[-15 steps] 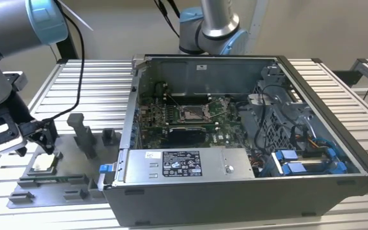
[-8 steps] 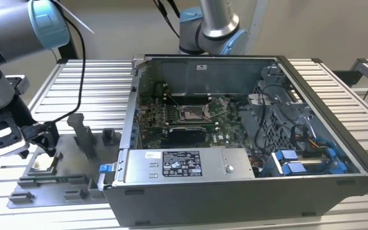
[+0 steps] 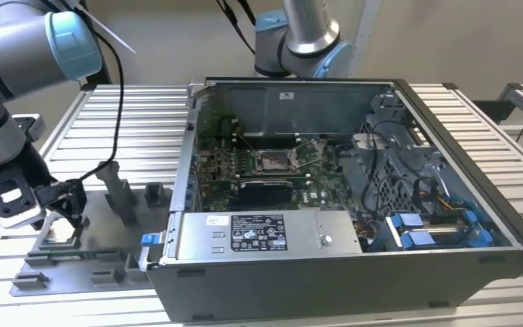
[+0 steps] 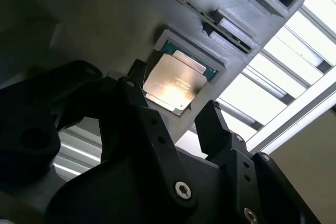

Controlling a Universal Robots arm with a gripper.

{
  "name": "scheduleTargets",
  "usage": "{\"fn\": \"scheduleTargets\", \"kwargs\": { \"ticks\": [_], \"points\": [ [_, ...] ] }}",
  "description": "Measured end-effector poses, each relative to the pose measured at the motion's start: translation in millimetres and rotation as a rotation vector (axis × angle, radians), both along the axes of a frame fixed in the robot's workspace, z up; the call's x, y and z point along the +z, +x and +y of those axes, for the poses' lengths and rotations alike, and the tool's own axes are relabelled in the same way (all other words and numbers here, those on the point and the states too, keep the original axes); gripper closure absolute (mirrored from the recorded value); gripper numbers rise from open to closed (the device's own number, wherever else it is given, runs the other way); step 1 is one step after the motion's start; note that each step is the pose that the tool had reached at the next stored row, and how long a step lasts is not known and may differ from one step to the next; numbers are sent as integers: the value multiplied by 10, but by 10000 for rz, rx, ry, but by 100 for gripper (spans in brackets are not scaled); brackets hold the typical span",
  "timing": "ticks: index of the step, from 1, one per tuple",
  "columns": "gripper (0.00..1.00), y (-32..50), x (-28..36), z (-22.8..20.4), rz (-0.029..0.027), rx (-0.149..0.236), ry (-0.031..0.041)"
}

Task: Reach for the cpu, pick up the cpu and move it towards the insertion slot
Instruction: 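Pick up the cpu and move it towards the insertion slot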

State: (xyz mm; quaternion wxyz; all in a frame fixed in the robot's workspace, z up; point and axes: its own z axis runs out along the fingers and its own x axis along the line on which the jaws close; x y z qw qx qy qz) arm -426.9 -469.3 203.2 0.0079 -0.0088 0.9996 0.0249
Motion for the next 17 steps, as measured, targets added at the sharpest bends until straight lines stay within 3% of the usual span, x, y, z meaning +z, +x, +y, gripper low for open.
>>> {"fn": "scheduleTargets", "kwargs": {
  "ticks": [9, 17],
  "points": [
    [0, -13, -131, -6, 0, -78, 11],
    [0, -23, -182, -6, 0, -78, 19]
  ]
}}
